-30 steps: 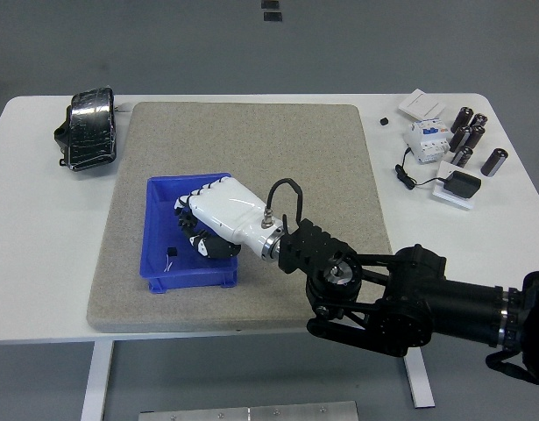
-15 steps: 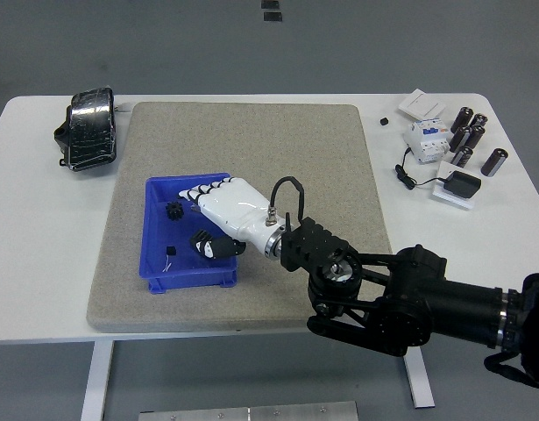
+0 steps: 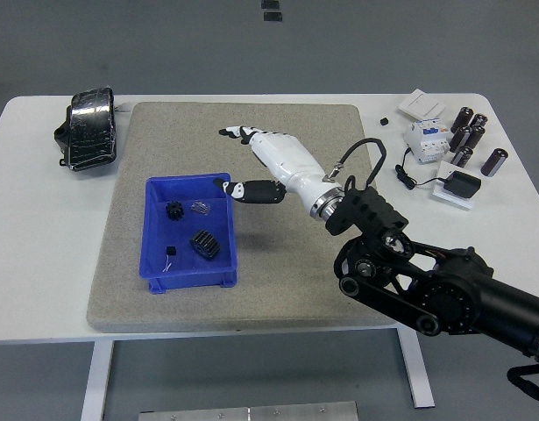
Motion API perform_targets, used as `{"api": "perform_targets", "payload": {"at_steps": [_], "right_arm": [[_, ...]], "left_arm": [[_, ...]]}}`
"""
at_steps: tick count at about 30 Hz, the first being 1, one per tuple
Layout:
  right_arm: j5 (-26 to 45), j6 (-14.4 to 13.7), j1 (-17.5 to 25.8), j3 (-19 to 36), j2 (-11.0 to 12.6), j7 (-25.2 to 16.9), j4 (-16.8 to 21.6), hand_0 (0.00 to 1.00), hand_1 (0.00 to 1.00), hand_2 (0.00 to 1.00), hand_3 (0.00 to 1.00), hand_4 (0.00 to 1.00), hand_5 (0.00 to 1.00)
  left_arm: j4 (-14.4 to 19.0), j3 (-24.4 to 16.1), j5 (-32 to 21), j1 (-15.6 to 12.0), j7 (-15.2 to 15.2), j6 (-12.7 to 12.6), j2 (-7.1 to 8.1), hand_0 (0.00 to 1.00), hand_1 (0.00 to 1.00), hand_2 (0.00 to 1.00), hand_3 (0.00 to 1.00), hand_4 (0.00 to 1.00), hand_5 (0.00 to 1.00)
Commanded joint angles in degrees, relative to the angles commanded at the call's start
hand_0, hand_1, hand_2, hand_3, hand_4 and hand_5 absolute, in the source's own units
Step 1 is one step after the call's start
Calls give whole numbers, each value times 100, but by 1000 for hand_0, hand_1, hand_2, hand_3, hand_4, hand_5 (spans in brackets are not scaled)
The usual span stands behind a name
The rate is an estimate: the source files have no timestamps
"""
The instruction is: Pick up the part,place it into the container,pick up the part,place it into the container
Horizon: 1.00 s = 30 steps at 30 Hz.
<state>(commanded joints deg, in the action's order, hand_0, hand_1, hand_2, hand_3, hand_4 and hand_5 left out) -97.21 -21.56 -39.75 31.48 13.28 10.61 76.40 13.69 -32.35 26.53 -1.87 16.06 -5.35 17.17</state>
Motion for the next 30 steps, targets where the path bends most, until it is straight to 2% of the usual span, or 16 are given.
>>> {"api": "perform_targets", "payload": {"at_steps": [7,14,19,24,30], "right_arm": [[811,-101,546,983,518,-447,191,708,758,803,809,790,506],[392,-275,1112,1859,775,-477,230,709,755,795,794,789,510],[562,-320,1544,2437,943,-635,270,709,753,794,793,794,520],[839,-324,1785,2727,1005,-865,274,710,750,790,789,800,533],[1066,-322,1996,2876,870,-1056,247,710,747,788,789,803,538]], "left_arm": [[-2,41,-51,-2,-5,6,9,685,676,661,608,733,254],[-6,2,69,117,17,29,88,685,676,661,608,731,251],[-3,13,98,168,27,39,140,685,676,660,608,732,248],[-3,39,80,187,25,36,182,685,676,661,610,732,248],[2,85,33,176,16,28,212,685,676,661,614,732,246]]}}
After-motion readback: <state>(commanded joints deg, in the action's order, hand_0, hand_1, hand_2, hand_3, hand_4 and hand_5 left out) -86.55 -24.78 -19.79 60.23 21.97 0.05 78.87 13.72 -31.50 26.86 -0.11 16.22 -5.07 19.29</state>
